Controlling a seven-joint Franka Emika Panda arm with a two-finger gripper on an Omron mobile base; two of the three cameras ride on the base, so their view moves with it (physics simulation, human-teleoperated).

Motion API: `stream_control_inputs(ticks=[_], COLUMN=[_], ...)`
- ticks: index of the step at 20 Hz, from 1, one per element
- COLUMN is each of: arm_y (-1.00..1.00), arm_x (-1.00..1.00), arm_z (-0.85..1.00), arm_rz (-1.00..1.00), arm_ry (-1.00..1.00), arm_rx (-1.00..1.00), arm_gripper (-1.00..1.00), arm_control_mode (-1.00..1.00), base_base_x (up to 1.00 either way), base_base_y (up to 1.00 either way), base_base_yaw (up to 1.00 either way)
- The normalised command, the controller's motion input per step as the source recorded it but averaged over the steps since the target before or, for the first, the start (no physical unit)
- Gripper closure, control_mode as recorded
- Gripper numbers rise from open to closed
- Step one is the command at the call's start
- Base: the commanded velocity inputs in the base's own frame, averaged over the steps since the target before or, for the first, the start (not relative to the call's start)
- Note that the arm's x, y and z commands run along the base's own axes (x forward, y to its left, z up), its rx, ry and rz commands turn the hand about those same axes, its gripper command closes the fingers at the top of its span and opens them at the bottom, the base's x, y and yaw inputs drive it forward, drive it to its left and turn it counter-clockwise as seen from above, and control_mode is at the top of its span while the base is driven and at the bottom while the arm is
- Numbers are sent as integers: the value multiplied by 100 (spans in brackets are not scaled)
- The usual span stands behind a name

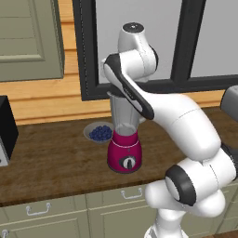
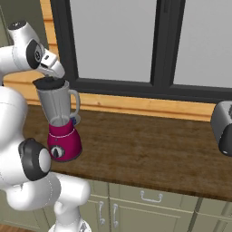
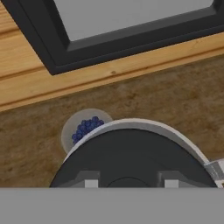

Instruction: Close the lid blender by securely placing the lid on top.

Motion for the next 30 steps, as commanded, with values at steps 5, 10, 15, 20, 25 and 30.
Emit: stream_control_inputs(ticks=[5,10,15,20,25,30], arm_y=[0,0,0,0,0,-5], arm_x=[17,15,1,0,0,-26], arm_z=[-2,-3,-9,-11,-9,-4], arm_rz=[0,0,0,0,0,-2], arm_ry=[0,-1,-4,-6,-4,-12], arm_rx=[0,0,0,0,0,0], arm_gripper=[100,100,100,100,100,100], arm_control_mode=[-100,-100,-100,-100,-100,-100], base_base_x=[0,0,0,0,0,0], base_base_y=[0,0,0,0,0,0], base_base_yaw=[0,0,0,0,0,0])
